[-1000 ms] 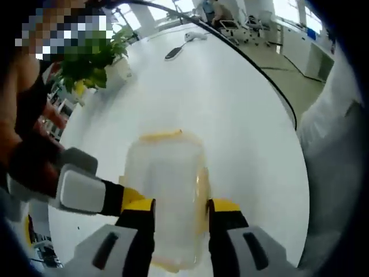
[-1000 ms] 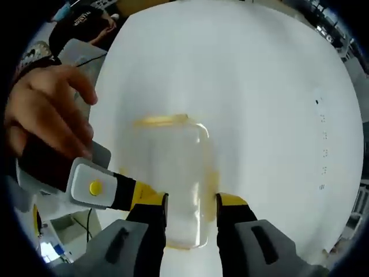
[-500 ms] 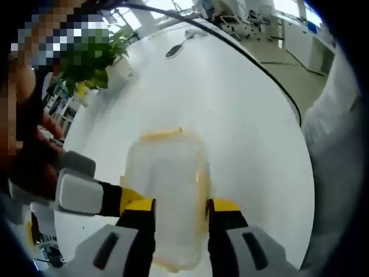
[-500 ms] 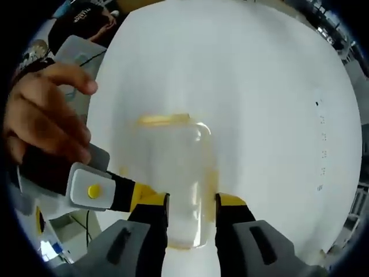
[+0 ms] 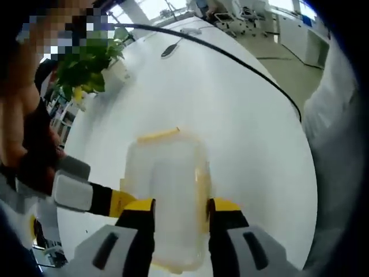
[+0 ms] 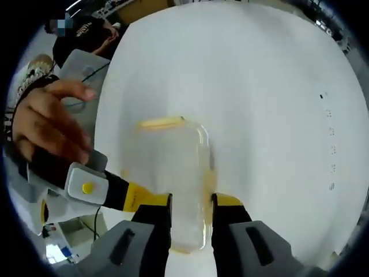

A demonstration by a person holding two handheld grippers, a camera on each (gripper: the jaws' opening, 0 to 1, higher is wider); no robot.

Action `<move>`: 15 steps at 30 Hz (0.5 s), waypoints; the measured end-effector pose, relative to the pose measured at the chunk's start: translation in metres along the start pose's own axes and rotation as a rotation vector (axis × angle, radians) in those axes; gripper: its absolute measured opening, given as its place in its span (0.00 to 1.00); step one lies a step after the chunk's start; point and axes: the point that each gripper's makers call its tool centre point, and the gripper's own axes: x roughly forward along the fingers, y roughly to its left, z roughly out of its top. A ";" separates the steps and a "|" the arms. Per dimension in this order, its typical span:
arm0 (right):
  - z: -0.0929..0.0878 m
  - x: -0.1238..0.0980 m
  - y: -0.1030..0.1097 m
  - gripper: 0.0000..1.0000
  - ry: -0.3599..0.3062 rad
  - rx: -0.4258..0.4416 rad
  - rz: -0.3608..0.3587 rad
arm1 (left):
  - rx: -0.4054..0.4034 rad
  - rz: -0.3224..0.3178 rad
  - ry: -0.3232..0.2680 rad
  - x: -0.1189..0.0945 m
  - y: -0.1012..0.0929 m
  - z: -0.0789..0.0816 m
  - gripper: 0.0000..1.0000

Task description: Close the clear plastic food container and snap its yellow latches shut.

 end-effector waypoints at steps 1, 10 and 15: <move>0.000 0.000 -0.001 0.24 -0.013 0.009 0.016 | 0.000 0.000 -0.005 0.000 0.000 0.000 0.30; -0.006 0.006 0.005 0.21 0.007 0.013 0.080 | 0.013 -0.008 -0.016 -0.002 -0.004 0.000 0.31; -0.005 0.006 0.007 0.22 0.011 0.006 0.062 | 0.002 -0.006 -0.033 -0.002 -0.003 0.001 0.31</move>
